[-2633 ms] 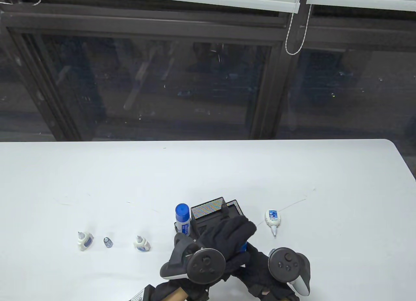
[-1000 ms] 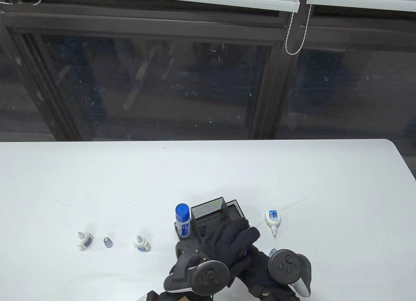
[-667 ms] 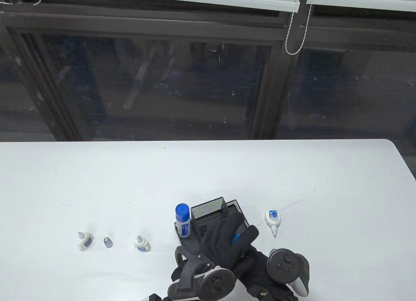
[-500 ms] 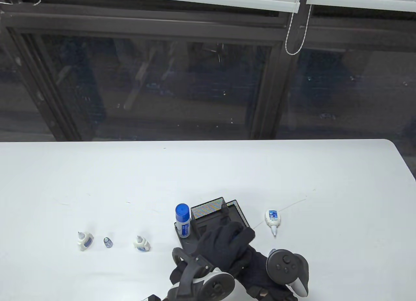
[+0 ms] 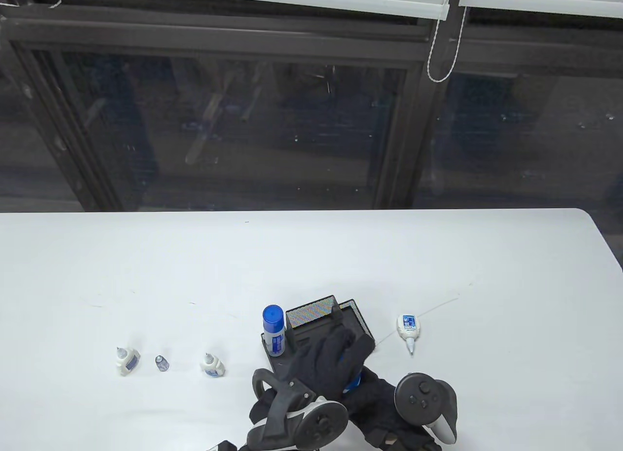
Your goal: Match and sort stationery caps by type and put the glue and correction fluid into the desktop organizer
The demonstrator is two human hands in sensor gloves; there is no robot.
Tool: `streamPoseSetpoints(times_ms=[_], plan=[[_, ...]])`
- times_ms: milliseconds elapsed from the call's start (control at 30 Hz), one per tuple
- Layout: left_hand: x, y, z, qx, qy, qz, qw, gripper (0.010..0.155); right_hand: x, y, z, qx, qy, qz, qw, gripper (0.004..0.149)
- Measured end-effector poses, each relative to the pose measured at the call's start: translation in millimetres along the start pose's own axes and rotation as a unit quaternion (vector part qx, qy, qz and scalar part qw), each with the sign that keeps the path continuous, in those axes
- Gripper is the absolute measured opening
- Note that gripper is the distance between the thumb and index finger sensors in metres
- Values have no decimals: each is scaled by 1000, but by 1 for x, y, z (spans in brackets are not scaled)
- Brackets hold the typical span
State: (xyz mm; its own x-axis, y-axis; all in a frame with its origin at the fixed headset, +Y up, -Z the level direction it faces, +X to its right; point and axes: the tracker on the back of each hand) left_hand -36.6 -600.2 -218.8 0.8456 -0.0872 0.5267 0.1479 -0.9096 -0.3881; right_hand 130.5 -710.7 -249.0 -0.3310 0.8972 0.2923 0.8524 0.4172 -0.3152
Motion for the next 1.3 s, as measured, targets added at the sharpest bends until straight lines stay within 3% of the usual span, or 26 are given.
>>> streamPoseSetpoints(times_ms=[100,233,267,300,400,500,567,767,900,933,1033,1233,1300], plan=[[1,-1,2,-83,54,-53,994,59,-1,-1,0,0,-2,-11,1000,69],[4,1,-1,-27,24,13,999,76,1,1,-1,-1,1,1,1000,69],[5,0,-1,-4,11,25,1000,72,1,1,-2,-3,2,-5,1000,69],[6,1,-1,-6,16,17,1000,65,2,2,-2,-3,4,-4,1000,69],[7,0,2,-83,63,-45,994,58,0,1,-1,-3,1,-11,1000,69],[8,1,1,-58,46,-2,997,54,0,0,-1,4,1,-3,1000,69],[8,1,-2,3,15,22,1000,62,1,1,-2,0,3,-4,1000,69],[4,0,1,-18,35,-38,998,47,4,1,-2,-1,4,-19,1000,67],[-4,3,0,13,8,-82,997,61,3,2,-3,-9,9,13,1000,67],[-5,4,1,-1,4,-90,996,64,3,3,-3,-13,12,23,1000,67],[-7,3,1,8,7,-107,994,61,4,5,-4,-20,15,9,1000,67],[-16,-3,2,-32,32,-101,994,59,6,-1,-2,4,19,6,1000,68],[-20,-1,-1,-15,21,-124,992,62,8,0,-3,-5,23,19,1000,68]])
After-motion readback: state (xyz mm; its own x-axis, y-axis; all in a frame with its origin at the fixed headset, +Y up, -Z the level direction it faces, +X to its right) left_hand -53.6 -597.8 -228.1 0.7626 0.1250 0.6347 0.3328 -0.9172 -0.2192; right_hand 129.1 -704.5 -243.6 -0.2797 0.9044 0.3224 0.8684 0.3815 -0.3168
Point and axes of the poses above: the tracker on the back of each hand, its own x axis roughly to the thumb side, its own z axis roughly from the wrist to the fingertips, y = z × x, and after that the axes turned 12 degrees about z, right-handed
